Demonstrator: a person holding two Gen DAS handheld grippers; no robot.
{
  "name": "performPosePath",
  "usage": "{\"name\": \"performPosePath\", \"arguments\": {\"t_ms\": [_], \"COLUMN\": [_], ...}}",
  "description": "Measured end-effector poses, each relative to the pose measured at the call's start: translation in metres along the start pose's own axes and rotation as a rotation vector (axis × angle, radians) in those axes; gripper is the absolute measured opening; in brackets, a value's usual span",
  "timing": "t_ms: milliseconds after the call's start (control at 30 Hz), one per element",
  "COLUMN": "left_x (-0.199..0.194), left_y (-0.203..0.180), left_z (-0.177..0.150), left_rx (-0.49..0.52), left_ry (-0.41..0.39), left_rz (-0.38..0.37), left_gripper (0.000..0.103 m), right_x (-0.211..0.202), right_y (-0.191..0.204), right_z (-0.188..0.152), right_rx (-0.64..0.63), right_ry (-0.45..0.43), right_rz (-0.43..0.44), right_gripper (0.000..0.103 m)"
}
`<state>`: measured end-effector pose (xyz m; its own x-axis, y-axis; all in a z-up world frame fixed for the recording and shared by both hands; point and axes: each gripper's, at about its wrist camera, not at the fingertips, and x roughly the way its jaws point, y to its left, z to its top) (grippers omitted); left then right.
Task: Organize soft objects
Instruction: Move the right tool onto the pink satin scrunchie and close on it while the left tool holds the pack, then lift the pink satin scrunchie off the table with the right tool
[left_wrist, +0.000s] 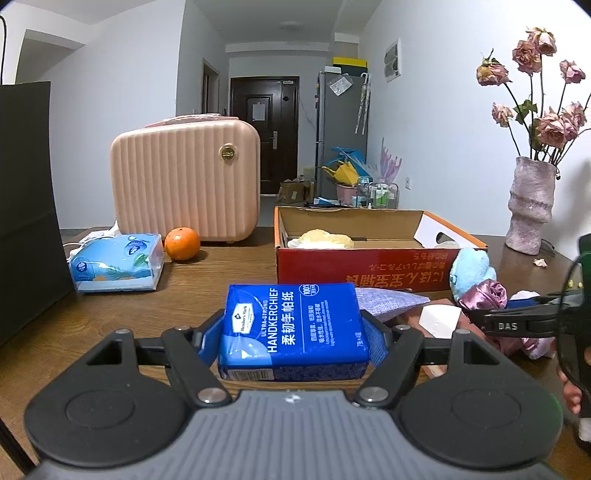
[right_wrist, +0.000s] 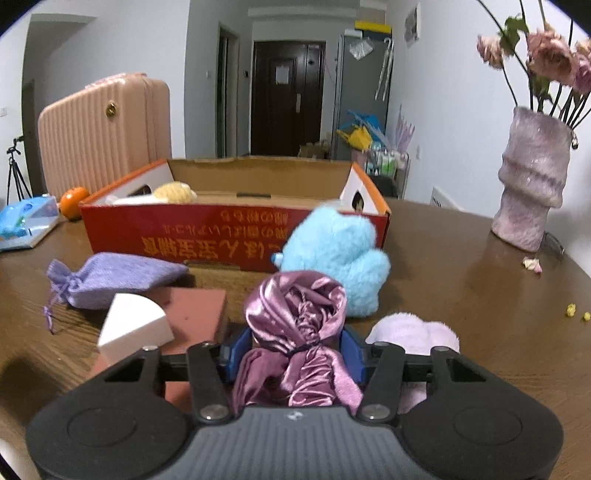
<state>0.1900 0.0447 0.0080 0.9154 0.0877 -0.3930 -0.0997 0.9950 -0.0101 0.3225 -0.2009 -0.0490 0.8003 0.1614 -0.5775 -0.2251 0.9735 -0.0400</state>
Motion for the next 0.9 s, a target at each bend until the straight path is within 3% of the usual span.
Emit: {"name": "performPosePath", "arguments": {"t_ms": [233,433,900], "left_x": [0.001,0.001,0.001], "left_y": [0.0,-0.001,0.0], "left_z": [0.0,0.0,0.0], "left_rx": [-0.001,0.0,-0.001], "left_ry": [0.005,0.004,0.009], "left_rz": [-0.004,-0.007,-0.015], "left_gripper": [0.075,0.075,0.075], "right_x": [0.005,-0.002,-0.045], "right_y": [0.003,0.001,0.002], "right_z": [-0.006,-0.006,-0.004], "right_rx": [-0.023,-0.011,0.005], "right_ry": [0.016,-0.02,-0.193], "right_rz": [-0.014,-0.016,-0.001], "right_gripper": [0.041,0.031,0.031]}}
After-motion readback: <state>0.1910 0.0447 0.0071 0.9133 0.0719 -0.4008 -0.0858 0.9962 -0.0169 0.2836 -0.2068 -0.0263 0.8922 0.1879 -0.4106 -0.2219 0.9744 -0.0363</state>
